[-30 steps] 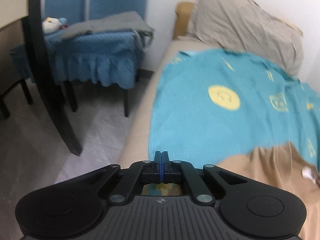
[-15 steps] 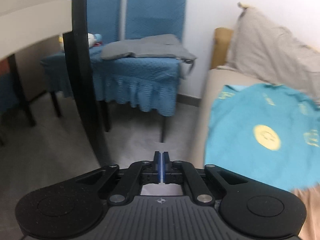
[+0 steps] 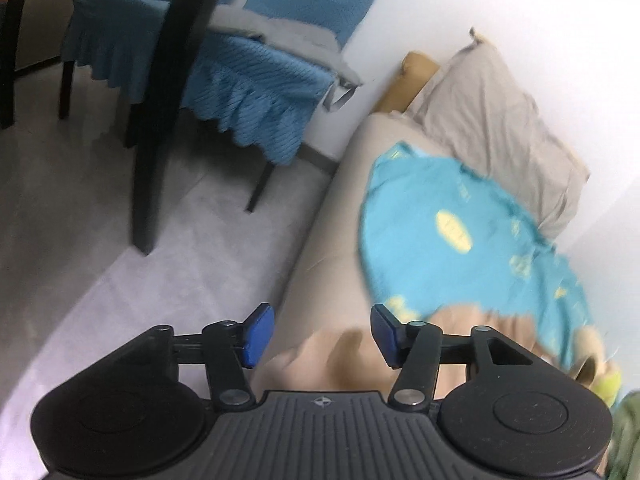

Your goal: Fold clothes

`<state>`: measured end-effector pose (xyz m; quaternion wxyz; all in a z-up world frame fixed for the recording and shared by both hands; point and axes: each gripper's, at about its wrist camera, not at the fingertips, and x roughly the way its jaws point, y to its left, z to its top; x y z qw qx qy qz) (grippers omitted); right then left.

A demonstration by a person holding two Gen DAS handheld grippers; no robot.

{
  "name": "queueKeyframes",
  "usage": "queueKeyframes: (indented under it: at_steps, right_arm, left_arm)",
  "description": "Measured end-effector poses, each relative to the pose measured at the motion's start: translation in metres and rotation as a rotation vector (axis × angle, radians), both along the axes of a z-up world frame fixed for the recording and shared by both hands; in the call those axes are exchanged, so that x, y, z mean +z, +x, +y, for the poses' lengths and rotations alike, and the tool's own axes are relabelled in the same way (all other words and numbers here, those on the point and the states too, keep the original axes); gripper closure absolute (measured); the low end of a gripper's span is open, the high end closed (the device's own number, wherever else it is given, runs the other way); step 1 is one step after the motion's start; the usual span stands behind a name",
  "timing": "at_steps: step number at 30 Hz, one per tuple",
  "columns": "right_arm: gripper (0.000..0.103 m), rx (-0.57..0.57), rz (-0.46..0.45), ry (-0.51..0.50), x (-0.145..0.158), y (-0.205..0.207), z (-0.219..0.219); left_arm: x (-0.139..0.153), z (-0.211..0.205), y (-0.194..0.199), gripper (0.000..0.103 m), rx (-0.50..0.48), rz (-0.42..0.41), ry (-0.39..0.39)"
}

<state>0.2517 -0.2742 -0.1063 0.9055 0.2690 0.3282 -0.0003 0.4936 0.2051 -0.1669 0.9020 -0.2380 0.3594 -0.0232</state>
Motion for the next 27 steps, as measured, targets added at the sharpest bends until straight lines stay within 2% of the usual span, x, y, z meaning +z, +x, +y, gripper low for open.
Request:
queueKeyframes:
  at_steps: [2,7,8,9,10,11,12,13,15,19,24,27]
  right_arm:
    - [0.017,-0.001,-0.001,-0.019,0.0,0.002,0.002]
    - [0.017,-0.006,0.035,-0.024,-0.011,0.014,0.003]
    - [0.017,-0.009,0.042,-0.022,-0.013,0.015,0.002]
    - [0.017,-0.013,0.048,-0.02,-0.015,0.017,0.002]
    - [0.017,-0.017,0.054,-0.019,-0.017,0.018,0.002]
    - [0.017,-0.019,0.056,-0.016,-0.018,0.019,0.001]
    - [0.017,-0.022,0.057,-0.014,-0.019,0.019,0.0]
    - [0.017,-0.025,0.056,-0.01,-0.018,0.018,-0.001]
    - [0.017,-0.031,0.054,-0.003,-0.018,0.017,-0.002]
    - [0.017,-0.046,0.036,-0.006,-0.012,0.011,-0.005]
    - [0.017,-0.07,0.001,-0.043,-0.003,0.008,-0.007]
    - [0.017,-0.074,0.004,-0.06,-0.004,0.013,-0.006]
  left_arm:
    - [0.0,-0.014,0.018,0.042,-0.019,-0.016,-0.003]
    - [-0.012,-0.059,0.068,0.044,-0.055,0.031,0.078]
    - [-0.016,-0.067,0.075,0.052,-0.062,0.047,0.09]
    - [-0.02,-0.075,0.083,0.07,-0.07,0.063,0.103]
    - [-0.024,-0.083,0.087,0.075,-0.082,0.077,0.127]
    - [-0.024,-0.09,0.087,0.085,-0.079,0.066,0.175]
    - [-0.025,-0.097,0.086,0.099,-0.076,0.054,0.222]
    - [-0.025,-0.101,0.086,0.102,-0.082,0.053,0.24]
    - [-0.021,-0.105,0.086,0.103,-0.084,0.059,0.285]
    - [-0.002,-0.11,0.092,0.103,-0.015,0.023,0.389]
    - [0.031,-0.12,0.112,0.103,0.074,-0.045,0.613]
    - [0.018,-0.123,0.131,0.102,0.11,0.04,0.683]
